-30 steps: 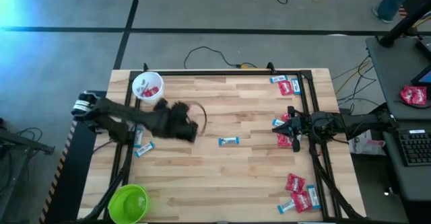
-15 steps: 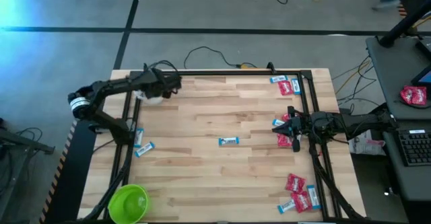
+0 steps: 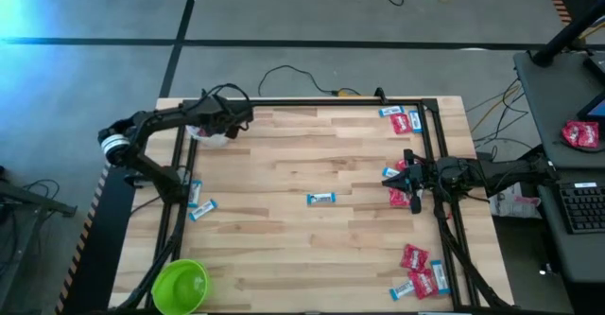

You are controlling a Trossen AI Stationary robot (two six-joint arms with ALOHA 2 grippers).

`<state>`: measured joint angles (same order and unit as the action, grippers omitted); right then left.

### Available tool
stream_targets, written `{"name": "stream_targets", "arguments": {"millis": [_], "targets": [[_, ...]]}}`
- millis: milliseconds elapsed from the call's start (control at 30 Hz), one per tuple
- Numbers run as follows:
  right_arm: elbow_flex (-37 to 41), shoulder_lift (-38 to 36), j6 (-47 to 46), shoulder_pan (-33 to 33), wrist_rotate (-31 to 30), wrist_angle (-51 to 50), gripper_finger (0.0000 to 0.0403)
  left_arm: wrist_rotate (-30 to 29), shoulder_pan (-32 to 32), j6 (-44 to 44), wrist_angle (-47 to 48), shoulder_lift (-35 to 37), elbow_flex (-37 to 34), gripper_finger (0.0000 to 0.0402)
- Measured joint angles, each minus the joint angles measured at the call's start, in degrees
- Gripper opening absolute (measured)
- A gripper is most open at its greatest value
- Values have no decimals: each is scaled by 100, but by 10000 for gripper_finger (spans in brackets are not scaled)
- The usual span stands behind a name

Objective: Sort candy by brand, put in halloween buckets
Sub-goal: Put the red candy into the white bucket, then put the blue chocolate bar into the green bucket

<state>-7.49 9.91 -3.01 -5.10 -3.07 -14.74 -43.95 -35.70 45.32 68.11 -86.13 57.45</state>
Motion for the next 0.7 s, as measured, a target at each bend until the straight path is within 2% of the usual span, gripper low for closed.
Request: {"name": "stream_targets", "arguments": {"millis": [167,400,533,700], "targets": [[0,0,0,1,2,0,9,43,346,23,411,100,299,205],[0,0,0,0,0,0,9,309,549,215,1218,131,1087,258],[0,0,0,0,0,0,9,588,626,142,1484,142,1516,279],[0,0,0,0,1,1,9,798,1164,31,1744,165,2151,293]]}}
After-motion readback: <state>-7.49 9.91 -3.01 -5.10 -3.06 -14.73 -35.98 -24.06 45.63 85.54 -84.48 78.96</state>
